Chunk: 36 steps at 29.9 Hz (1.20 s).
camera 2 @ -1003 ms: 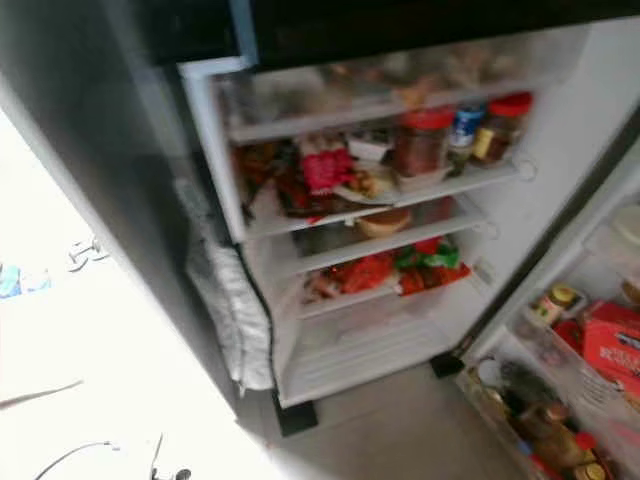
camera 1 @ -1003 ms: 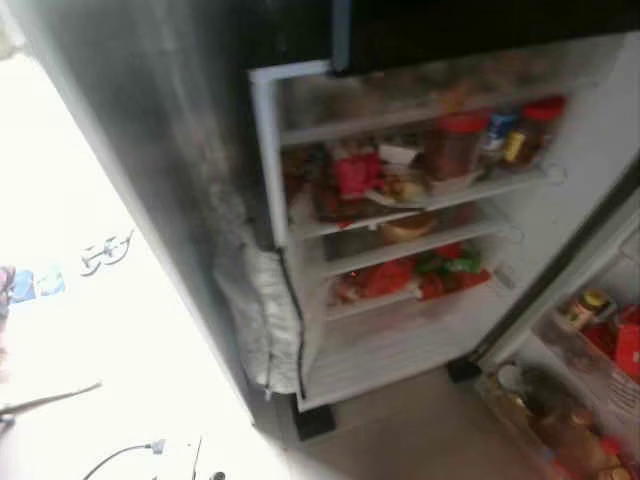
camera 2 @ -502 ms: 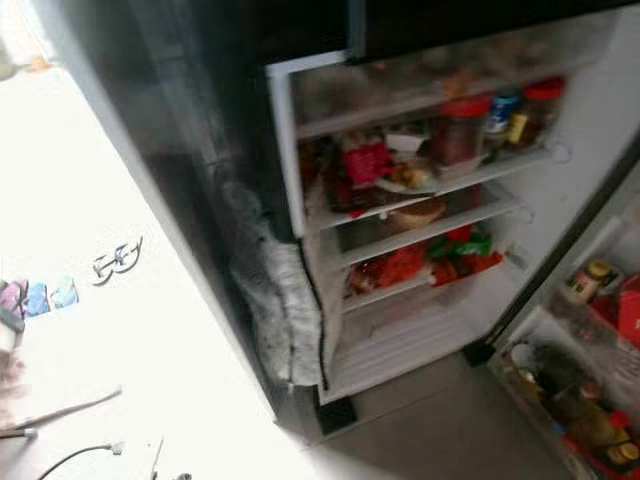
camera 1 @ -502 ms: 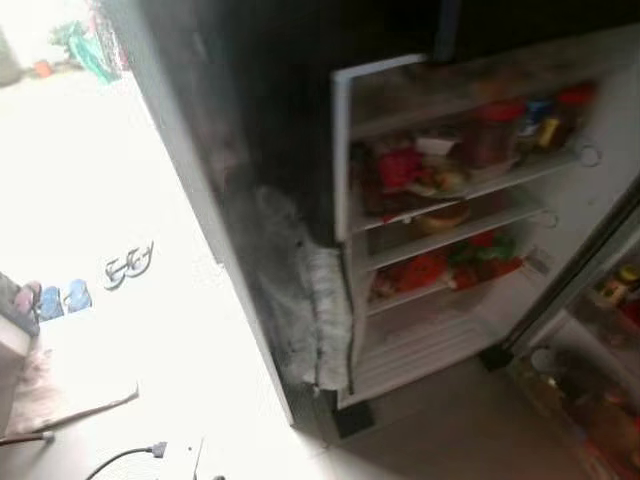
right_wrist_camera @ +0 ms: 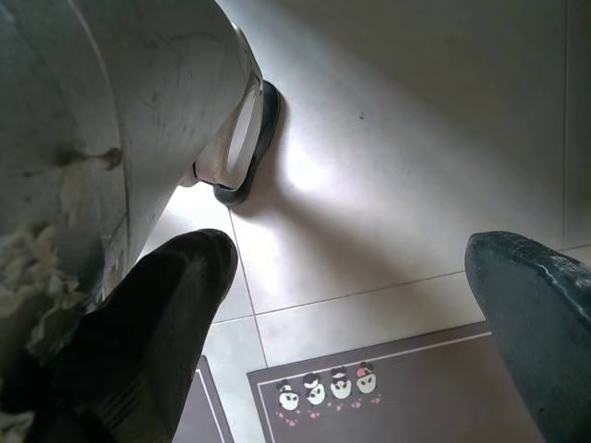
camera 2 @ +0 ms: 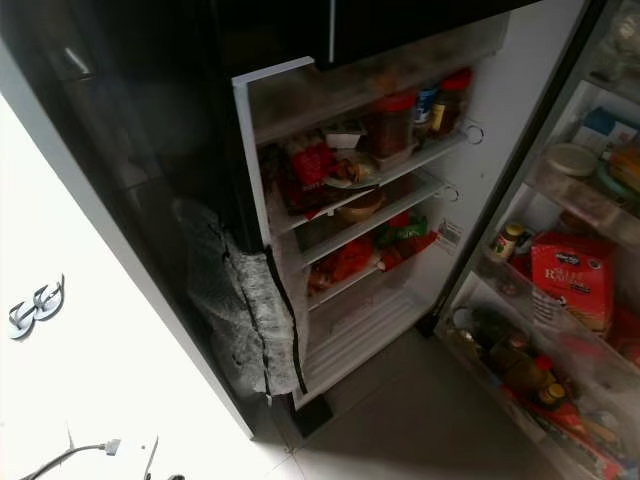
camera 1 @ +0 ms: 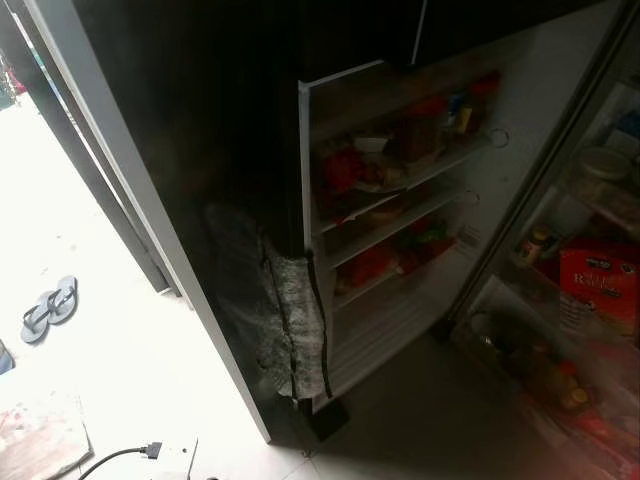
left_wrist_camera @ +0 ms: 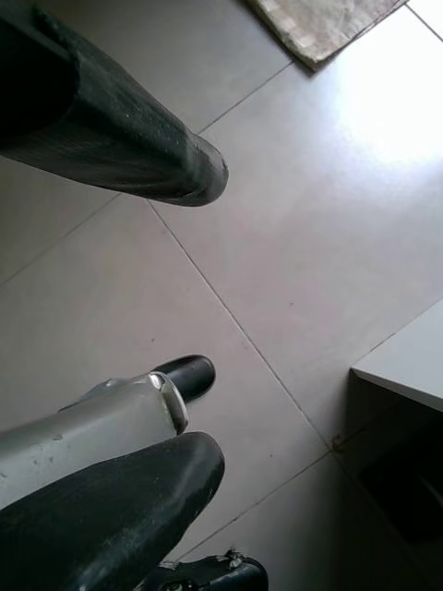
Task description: Restocking fridge
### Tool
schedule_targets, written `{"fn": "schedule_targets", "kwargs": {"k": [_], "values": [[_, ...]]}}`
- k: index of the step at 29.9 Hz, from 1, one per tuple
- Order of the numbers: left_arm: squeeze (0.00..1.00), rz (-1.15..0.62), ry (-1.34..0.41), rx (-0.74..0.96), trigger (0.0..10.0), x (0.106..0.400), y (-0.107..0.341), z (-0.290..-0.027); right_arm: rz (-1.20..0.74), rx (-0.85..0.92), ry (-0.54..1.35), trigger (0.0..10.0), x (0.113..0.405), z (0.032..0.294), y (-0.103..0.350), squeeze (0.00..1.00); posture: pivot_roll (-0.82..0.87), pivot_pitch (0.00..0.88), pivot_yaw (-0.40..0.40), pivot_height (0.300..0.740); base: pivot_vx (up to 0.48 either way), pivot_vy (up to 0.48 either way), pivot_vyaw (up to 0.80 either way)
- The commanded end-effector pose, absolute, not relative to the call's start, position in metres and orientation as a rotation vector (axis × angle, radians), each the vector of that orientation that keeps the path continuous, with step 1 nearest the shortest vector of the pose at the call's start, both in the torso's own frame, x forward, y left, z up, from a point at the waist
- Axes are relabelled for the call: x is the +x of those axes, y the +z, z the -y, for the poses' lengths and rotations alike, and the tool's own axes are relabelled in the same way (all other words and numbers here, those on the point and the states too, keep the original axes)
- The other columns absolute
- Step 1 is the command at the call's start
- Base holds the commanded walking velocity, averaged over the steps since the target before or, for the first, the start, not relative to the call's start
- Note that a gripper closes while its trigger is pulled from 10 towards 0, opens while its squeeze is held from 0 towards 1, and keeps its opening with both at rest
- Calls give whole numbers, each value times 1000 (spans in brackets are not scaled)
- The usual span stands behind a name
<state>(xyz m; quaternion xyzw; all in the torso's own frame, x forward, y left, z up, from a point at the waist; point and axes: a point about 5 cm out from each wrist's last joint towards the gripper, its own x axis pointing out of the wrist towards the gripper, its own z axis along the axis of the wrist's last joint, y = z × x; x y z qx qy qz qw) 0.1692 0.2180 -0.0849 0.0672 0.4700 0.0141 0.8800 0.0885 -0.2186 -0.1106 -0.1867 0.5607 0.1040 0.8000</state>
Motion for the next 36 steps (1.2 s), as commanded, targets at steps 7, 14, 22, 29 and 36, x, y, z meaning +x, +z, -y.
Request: {"fn": "schedule_targets", "kwargs": {"k": [7, 14, 22, 29, 36], "values": [[0, -1011, 39, 146, 10000, 159, -88, -222, -1165, -359, 253, 10000, 91, 206, -112, 0, -72, 12, 66, 740, 0, 0, 0], [0, -1004, 46, 131, 10000, 161, -88, -222, -1164, -346, 227, 10000, 92, 208, -111, 0, -67, 52, 63, 740, 0, 0, 0], [0, -1000, 46, 127, 10000, 162, -87, -221, -1161, -329, 200, 10000, 92, 210, -111, 0, -75, 68, 60, 740, -219, 0, 0], [0, -998, 49, 124, 10000, 163, -87, -221, -1161, -325, 194, 10000, 93, 210, -111, 0, -78, 67, 56, 740, -299, 0, 0], [0, -1010, 48, 143, 10000, 162, -87, -222, -1159, -324, 195, 10000, 93, 209, -111, 0, -85, 62, 61, 740, -76, 0, 0]]}}
